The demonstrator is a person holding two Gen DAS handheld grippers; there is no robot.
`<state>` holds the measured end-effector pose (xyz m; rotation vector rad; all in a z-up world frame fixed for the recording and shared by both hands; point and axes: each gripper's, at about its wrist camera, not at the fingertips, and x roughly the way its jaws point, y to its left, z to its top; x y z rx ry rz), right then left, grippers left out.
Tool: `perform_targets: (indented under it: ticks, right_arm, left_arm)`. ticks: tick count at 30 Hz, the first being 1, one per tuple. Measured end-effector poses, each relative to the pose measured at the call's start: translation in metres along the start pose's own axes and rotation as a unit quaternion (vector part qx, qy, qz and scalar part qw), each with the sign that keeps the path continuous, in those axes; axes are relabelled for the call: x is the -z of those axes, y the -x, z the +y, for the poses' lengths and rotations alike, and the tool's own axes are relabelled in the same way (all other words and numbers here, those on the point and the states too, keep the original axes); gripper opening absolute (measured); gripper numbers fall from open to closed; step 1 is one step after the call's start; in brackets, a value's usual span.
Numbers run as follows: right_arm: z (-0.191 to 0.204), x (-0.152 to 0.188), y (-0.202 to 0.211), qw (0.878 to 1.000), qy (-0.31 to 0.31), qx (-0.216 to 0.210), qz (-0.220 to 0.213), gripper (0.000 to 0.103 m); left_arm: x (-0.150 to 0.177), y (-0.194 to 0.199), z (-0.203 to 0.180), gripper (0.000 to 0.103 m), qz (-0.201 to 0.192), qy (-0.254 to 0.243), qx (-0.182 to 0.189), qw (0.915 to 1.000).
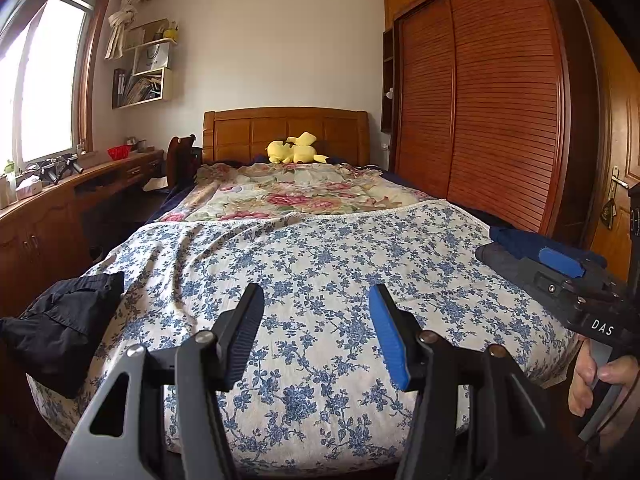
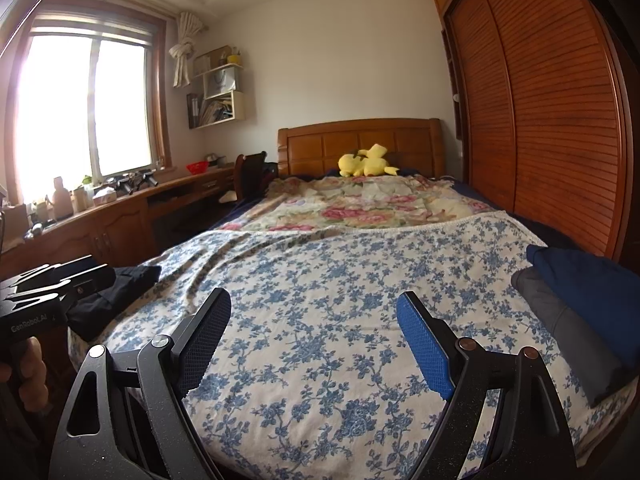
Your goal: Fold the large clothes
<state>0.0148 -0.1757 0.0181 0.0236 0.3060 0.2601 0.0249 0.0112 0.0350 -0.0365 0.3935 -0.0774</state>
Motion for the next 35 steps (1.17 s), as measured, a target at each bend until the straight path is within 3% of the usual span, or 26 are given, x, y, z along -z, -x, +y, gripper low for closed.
perform_targets:
  ticks: [35]
  right_arm:
    - [0.0025, 0.0002, 0.0, 1.0, 0.0, -0.001, 0.0, 0.087]
  left_arm:
    - [0.002, 0.0033, -0.0018, 0.054, 0.0, -0.002, -0.003, 1.0]
